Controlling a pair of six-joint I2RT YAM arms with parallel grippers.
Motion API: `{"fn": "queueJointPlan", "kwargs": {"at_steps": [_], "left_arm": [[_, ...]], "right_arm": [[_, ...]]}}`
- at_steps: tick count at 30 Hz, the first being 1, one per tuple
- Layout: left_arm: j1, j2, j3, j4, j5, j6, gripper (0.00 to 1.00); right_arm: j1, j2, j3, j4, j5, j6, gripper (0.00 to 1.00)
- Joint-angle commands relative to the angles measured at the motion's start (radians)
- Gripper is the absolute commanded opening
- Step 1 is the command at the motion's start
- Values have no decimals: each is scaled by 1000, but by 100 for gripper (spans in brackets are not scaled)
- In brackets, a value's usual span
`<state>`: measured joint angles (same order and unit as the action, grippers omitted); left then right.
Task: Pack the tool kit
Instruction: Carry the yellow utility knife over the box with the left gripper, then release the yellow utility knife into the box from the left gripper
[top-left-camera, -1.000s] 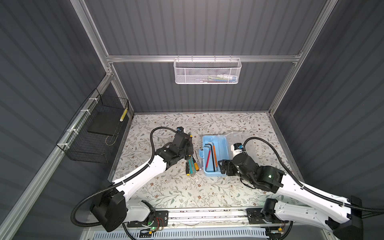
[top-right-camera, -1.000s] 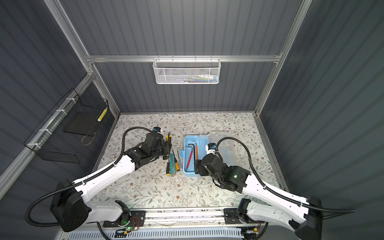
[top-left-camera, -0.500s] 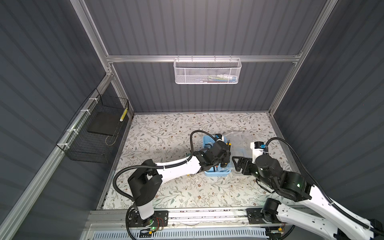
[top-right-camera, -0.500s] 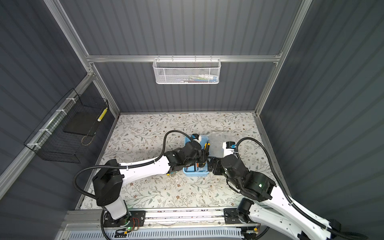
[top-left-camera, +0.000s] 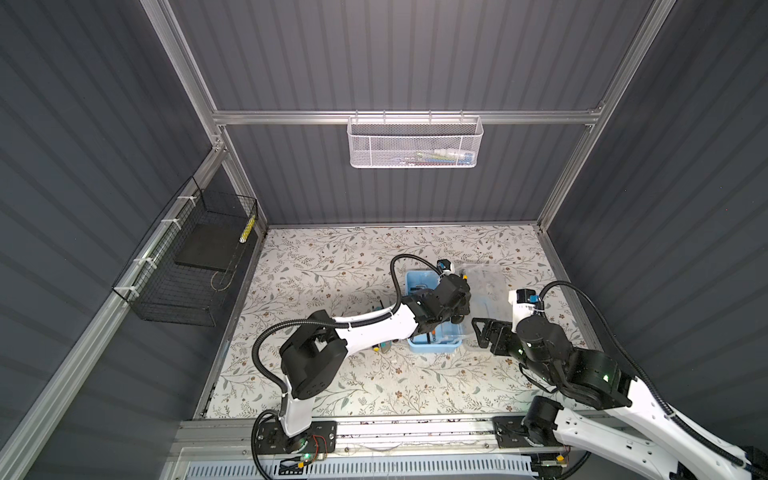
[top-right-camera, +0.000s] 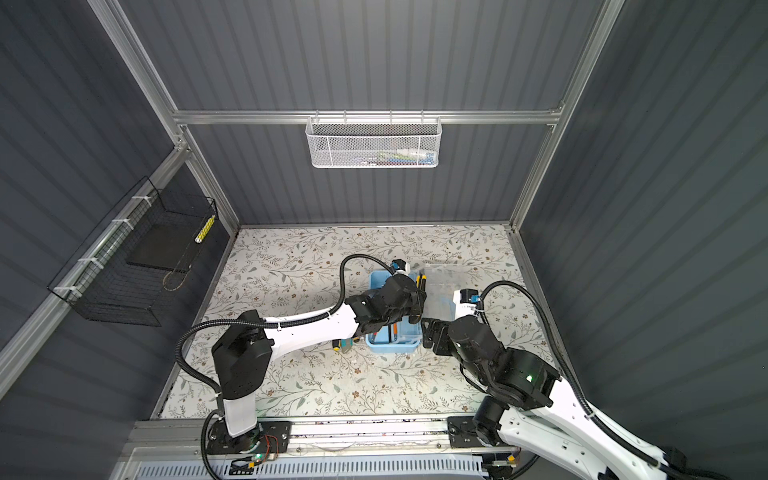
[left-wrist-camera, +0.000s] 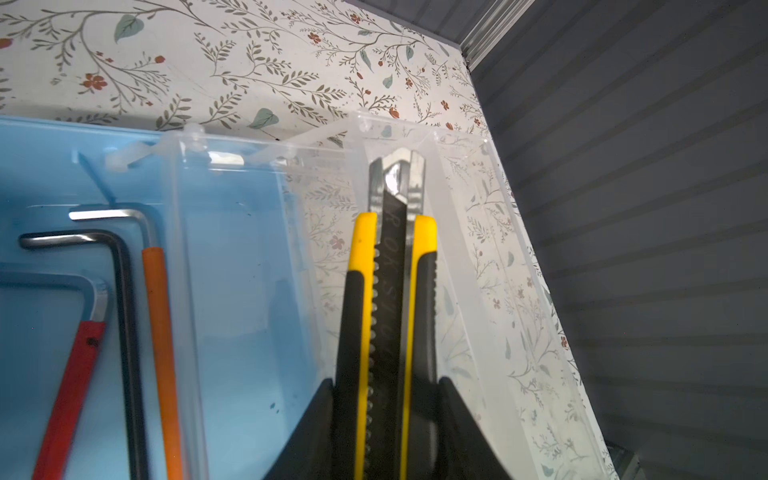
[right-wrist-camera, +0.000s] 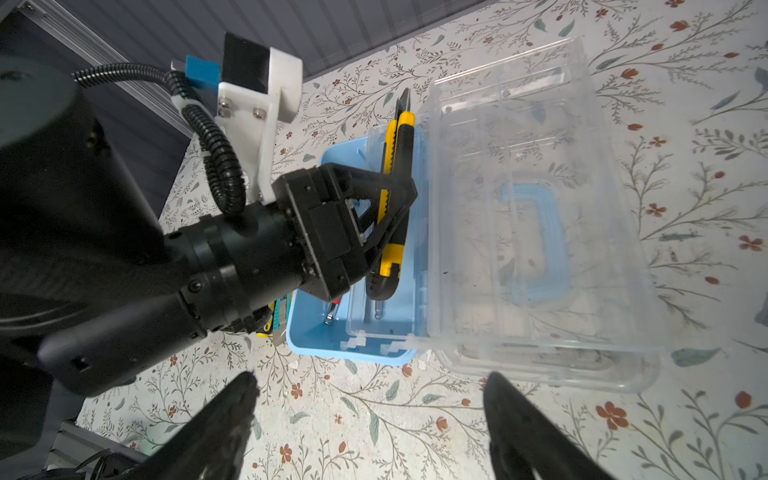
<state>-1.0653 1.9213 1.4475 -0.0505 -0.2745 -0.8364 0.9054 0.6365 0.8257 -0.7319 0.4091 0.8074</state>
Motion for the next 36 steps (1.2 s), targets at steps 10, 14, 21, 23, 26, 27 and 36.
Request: {"fn": "queueJointPlan", "kwargs": {"at_steps": [10,14,21,23,26,27,36], "left_arm": [[14,72,62,-37,-8,-67,3],[16,84,71,-33,1,-68,25],[32,73,86,-13,46,-17,44],[40,61,95,-29,48,11,49],[56,43,101,-53,54,38,55],[62,39,100,-67,55,42,55],[86,-185,-14,-186,-54,205,55]], "right_arm": [[-3,0,-3,-22,39,-8,86],[-2,5,-5,-18,39,-10,87],[-3,42,23,-23,20,-34,86],[-2,56,34,-29,16,-40,86],[-2,65,41,-28,14,-42,87],[-2,65,42,-29,13,-43,87],[-3,94,53,-12,-40,-45,84]]}}
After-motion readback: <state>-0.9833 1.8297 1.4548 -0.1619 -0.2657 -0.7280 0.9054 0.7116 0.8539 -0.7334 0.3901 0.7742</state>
